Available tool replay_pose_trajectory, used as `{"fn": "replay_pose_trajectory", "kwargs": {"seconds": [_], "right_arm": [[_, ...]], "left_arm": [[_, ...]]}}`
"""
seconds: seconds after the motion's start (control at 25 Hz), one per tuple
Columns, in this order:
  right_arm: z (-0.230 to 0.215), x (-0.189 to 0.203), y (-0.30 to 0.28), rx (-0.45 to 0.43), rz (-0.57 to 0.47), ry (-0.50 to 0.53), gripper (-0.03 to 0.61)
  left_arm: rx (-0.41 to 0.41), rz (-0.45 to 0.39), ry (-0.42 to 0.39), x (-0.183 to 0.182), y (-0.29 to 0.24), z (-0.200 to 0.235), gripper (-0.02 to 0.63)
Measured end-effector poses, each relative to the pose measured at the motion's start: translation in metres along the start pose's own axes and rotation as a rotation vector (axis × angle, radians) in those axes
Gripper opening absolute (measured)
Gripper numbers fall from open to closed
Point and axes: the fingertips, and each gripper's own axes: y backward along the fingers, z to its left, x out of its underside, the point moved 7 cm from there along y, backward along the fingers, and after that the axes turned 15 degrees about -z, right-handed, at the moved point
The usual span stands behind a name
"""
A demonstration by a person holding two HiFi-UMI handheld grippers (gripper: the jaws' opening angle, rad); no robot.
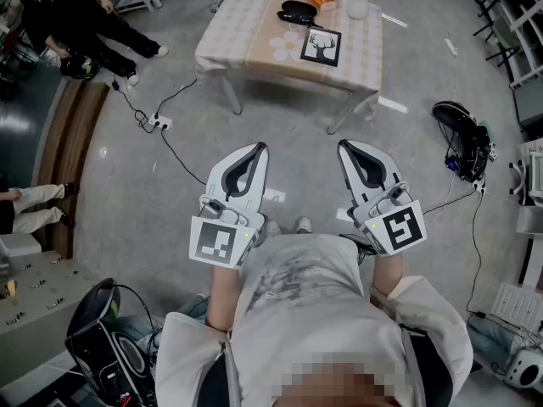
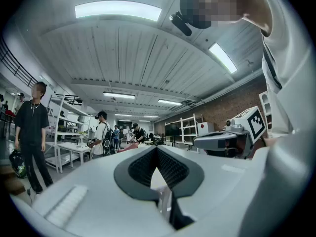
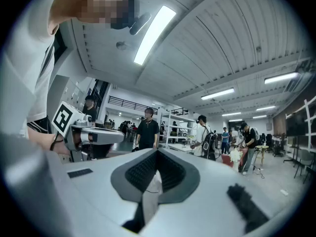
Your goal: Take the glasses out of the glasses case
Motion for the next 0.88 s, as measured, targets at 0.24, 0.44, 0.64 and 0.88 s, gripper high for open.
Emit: {"fn": "replay_pose_trajectory", "kwargs": {"seconds": [0.24, 0.44, 0.64, 0.88], "right_arm": [[-0.003, -0.004, 0.009, -0.002, -0.009, -0.001, 0.015], [-0.012, -0.008, 0.021, 0.007, -0.007, 0.026, 0.016], [-0.024, -0.006, 0.035, -0.007, -0.002, 0.036, 0.017], [-0.041, -0.003, 0.046, -0.034, 0.007, 0.038, 0.017]], "left_arm": [[0.006, 0.009, -0.022, 0.0, -0.003, -0.011, 0.008], [0.007, 0.025, -0.025, 0.002, -0.01, -0.019, 0.008], [0.011, 0.033, -0.02, 0.006, -0.018, -0.036, 0.008], [0.006, 0.043, -0.019, 0.012, -0.032, -0.06, 0.008]]}}
